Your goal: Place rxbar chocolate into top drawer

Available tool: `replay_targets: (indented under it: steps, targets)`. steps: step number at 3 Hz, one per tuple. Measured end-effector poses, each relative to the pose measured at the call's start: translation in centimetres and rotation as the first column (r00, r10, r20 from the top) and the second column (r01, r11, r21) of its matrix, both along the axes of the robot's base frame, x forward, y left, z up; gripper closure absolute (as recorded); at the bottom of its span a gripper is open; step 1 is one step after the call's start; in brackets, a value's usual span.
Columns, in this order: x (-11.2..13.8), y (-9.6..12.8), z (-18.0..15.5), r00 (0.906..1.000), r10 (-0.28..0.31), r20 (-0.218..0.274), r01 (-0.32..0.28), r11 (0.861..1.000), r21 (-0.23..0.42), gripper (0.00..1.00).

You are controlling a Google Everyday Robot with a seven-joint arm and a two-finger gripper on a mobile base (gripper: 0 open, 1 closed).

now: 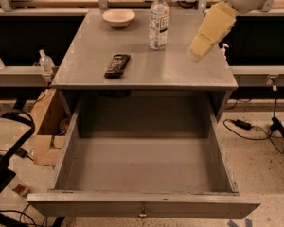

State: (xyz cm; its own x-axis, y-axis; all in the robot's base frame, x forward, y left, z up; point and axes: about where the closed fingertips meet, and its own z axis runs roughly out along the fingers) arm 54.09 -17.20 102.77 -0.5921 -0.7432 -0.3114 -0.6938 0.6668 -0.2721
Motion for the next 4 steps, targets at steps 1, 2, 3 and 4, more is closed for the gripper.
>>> replay_targets:
  steps: [1,2,3,4]
  targets:
    - [0.2,0.1,0.0,0.9974,-0.072,0.004,0.072,0.997,0.035,0.00]
    - [0.2,0.1,0.0,0.9974,-0.072,0.004,0.072,0.997,0.035,0.00]
    - [1.1,1.1,-0.6,0.9921,-0.125,0.002,0.124,0.989,0.082,0.00]
    - [3.5,4.0,-1.9,0.9720,-0.232,-0.033,0.235,0.965,0.120,0.00]
